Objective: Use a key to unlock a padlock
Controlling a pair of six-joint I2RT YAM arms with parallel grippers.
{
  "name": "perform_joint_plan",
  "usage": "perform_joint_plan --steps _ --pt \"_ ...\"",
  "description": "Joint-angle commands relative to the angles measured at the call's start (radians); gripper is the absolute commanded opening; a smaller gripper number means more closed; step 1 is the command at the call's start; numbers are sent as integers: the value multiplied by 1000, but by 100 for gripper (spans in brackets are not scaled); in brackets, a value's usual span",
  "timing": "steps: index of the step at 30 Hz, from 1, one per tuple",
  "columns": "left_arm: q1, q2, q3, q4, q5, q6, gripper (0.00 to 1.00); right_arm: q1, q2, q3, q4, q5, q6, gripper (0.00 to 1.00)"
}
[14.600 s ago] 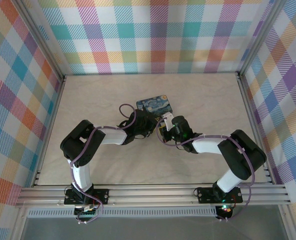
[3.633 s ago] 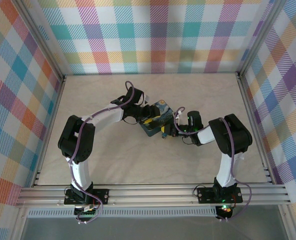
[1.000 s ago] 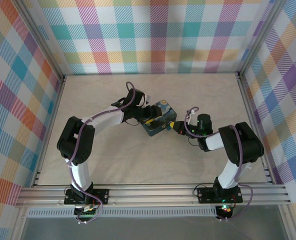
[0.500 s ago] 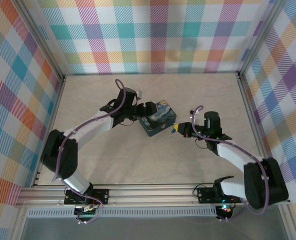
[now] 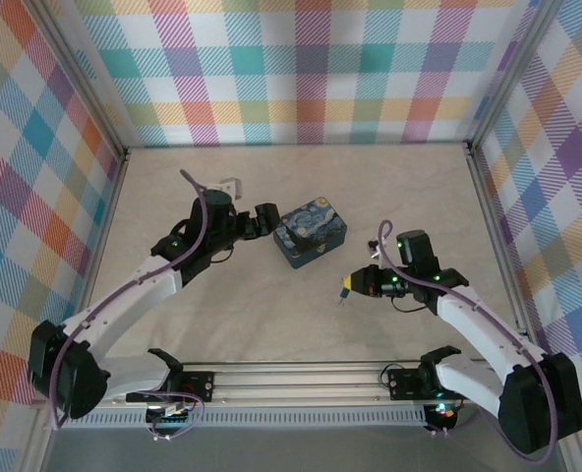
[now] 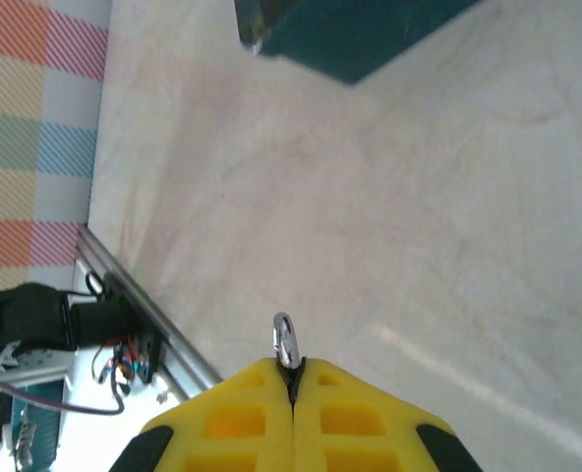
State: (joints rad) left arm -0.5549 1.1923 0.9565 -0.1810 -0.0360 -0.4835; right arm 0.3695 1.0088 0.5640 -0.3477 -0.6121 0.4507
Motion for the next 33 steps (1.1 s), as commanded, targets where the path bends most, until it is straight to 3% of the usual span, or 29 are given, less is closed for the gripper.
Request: perform_joint_plan --steps 1,16,33 --pt "4 -54 -30 -9 -92 41 100 38 11 -21 -47 -9 49 2" --pt "9 -101 -55 -41 -119 36 100 177 289 20 71 63 85 3" --pt "10 -78 -41 -44 -110 38 100 188 461 58 168 67 74 5"
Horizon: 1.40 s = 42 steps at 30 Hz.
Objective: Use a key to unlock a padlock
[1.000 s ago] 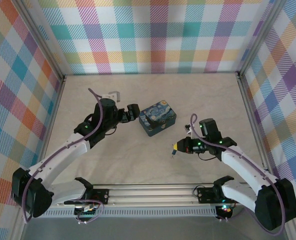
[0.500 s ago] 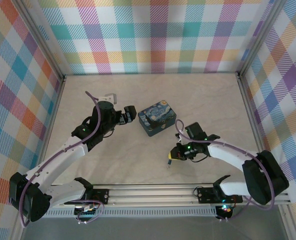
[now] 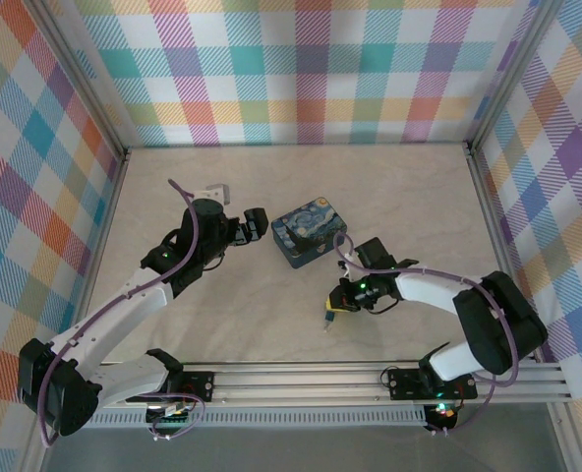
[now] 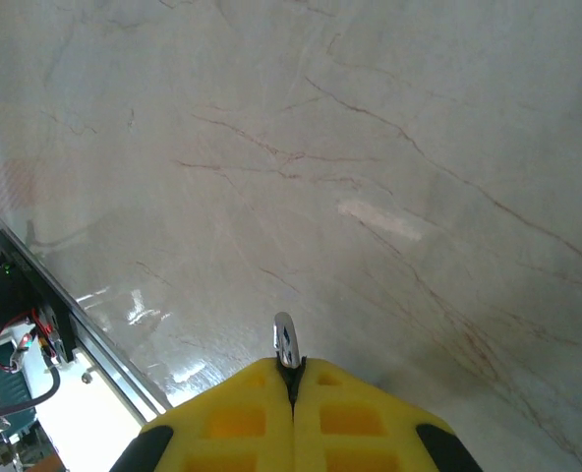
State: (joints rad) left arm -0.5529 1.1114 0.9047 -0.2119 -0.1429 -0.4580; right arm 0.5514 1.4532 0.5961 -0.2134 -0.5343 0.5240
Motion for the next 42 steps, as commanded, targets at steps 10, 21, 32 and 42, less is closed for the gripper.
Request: perform_joint_plan --steps 10,21,32,42 --pt "9 -3 17 -22 -12 12 100 7 46 36 37 8 -26 12" --pt "11 -26 11 -43 -30 16 100 7 -9 56 -31 69 -60 26" --pt "13 -48 0 -57 -60 19 100 5 -207 103 -197 259 -126 43" --pt "16 -68 -9 -93 -104 19 100 -3 -504 55 -193 505 -205 61"
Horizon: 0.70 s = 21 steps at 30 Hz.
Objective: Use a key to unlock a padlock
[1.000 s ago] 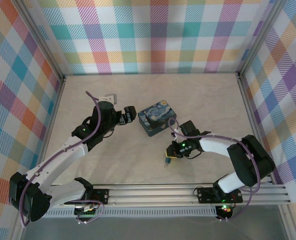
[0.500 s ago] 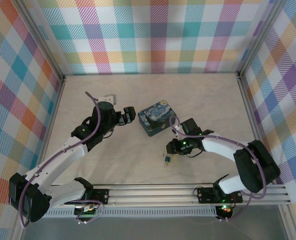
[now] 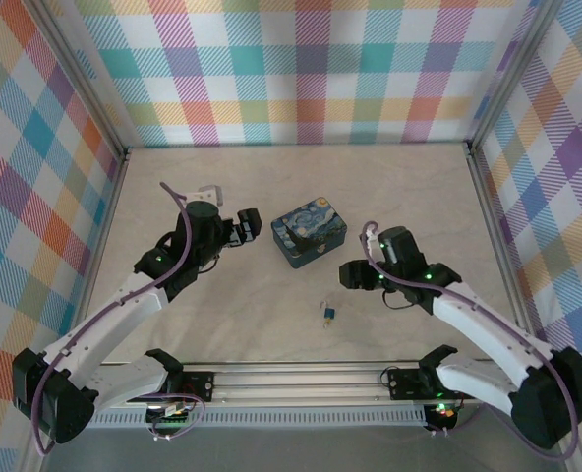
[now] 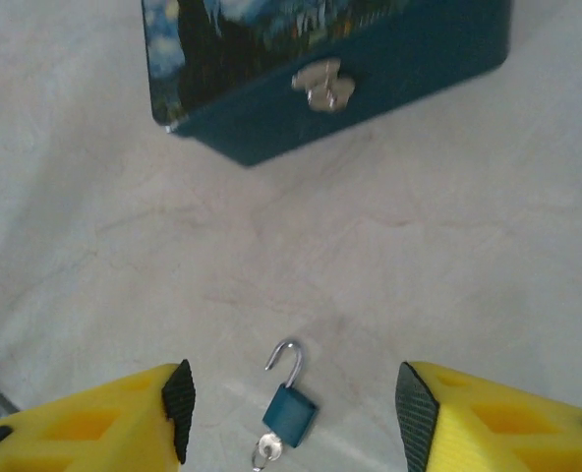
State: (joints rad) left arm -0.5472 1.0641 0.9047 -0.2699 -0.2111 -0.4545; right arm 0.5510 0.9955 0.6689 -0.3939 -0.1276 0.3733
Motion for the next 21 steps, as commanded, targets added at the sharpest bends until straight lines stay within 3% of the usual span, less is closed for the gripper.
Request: perform_joint_plan --steps 1,8,14,21 --pt "11 -23 -9 -37 -40 16 100 -5 -64 -22 -7 114 -70 62" --pt "13 -34 -6 -49 -63 19 100 -17 -113 -37 16 194 -109 76" --pt "18 -37 -14 -55 -99 25 100 -33 -149 -123 135 339 -94 100" --pt "53 -12 -27 -65 -104 24 100 -130 -130 -202 315 454 -151 100"
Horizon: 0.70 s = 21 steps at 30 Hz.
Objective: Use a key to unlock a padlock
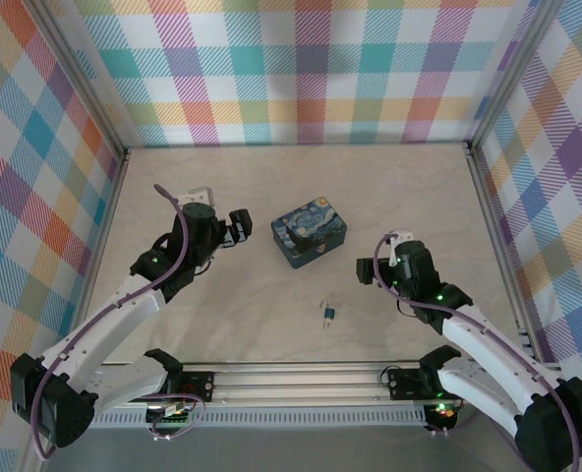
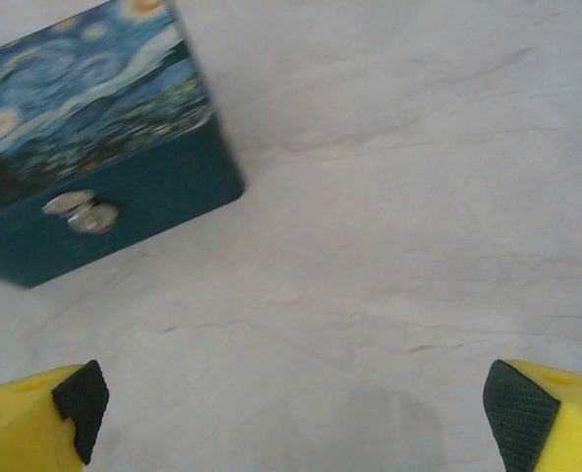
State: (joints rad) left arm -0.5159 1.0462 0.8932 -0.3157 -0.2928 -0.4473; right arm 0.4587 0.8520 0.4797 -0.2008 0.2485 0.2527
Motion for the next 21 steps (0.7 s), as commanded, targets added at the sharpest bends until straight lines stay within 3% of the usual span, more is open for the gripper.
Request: perform_joint_plan --steps 1,7,10,21 --pt "32 10 -20 -21 -20 10 100 -57 32 -17 141 78 -47 100" --pt "87 18 -57 -5 -12 -23 100 -147 165 20 236 65 -170 100" --pt "110 20 -72 -5 -17 -28 100 -170 239 -4 371 64 -235 100" --pt "140 45 -83 -35 -49 -10 100 -247 469 -48 697 -31 -276 100"
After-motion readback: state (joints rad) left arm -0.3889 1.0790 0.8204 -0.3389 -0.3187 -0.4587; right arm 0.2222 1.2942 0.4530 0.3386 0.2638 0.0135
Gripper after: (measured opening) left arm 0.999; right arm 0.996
